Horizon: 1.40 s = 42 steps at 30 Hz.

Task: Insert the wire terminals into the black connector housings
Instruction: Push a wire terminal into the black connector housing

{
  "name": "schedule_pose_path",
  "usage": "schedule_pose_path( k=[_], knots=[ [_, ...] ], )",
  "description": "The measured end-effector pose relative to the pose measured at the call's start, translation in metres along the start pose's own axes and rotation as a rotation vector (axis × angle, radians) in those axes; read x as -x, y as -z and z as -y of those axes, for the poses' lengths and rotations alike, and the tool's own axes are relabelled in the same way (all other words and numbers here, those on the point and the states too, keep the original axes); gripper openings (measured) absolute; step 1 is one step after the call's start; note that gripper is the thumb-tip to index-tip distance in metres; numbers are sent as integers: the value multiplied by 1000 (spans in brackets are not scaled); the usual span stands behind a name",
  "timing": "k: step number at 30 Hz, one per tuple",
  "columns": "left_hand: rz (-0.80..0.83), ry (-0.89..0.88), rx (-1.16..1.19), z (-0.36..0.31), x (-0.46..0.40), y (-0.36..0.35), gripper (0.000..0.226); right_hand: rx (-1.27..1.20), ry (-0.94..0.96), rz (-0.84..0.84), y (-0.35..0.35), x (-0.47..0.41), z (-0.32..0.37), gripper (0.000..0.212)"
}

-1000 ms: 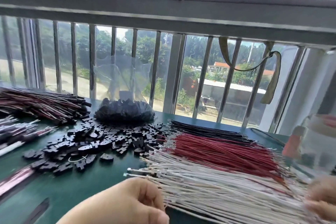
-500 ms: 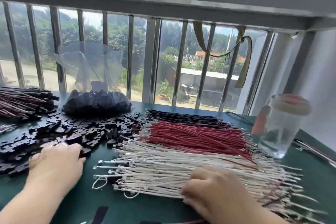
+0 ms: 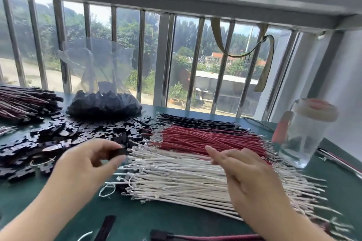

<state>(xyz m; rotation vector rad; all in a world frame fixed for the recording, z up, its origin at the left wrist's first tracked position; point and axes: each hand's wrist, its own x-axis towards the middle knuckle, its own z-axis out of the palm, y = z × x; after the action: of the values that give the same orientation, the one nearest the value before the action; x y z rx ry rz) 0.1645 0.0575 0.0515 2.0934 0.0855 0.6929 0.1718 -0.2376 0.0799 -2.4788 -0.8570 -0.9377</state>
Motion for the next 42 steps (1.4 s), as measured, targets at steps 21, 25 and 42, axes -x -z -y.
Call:
schedule_pose_path(
  k=[21,25,42],
  knots=[
    [476,242,403,-33,23,-31,39,-266,-64,246,-9,3,7,21],
    [495,230,391,-31,24,-36,48,-275,-32,197,-15,2,5,20],
    [657,147,402,-50,30,-33,38,-441,-46,221,-11,4,7,17]
  ],
)
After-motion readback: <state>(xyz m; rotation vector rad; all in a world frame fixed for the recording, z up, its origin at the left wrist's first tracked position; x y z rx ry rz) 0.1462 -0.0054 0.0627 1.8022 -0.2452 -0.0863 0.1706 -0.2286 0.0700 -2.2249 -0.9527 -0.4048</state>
